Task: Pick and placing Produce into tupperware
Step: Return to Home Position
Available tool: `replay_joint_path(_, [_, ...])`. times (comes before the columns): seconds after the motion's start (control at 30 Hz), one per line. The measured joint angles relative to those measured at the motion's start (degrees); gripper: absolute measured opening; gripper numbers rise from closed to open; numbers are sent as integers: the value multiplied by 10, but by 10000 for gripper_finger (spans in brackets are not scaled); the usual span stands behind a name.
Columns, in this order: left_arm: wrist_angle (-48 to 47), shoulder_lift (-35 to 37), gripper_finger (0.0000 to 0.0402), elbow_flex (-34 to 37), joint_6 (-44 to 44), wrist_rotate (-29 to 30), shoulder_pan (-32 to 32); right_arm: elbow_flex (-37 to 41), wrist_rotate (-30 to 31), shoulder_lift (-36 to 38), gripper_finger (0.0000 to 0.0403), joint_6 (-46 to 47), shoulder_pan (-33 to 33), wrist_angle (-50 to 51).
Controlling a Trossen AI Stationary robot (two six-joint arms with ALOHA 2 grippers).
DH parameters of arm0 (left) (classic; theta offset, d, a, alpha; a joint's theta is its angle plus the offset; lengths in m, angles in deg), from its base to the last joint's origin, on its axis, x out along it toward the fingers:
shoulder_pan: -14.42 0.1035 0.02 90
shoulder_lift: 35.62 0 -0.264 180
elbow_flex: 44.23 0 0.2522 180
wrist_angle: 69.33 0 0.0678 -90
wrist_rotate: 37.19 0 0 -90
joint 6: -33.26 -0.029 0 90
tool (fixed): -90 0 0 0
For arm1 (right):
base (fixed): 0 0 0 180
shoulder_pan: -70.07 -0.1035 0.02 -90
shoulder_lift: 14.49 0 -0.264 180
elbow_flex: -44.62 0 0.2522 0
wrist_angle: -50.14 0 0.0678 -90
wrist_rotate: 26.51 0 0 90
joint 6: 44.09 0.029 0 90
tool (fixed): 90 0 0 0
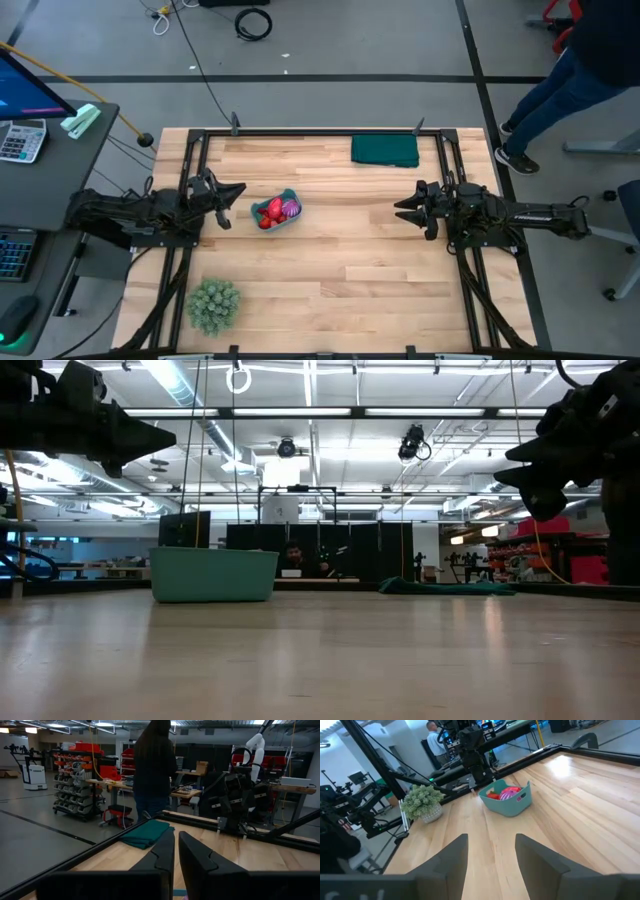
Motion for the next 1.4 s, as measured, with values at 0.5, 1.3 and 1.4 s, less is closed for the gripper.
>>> replay_joint_path(0.5, [0,0,36,0,0,0,0,0,0,0,172,0,0,0])
replay_joint_path(1.3, [0,0,34,0,0,0,0,0,0,0,172,0,0,0])
replay_joint_path(1.4, [0,0,38,0,0,1,-6,0,0,0,172,0,0,0])
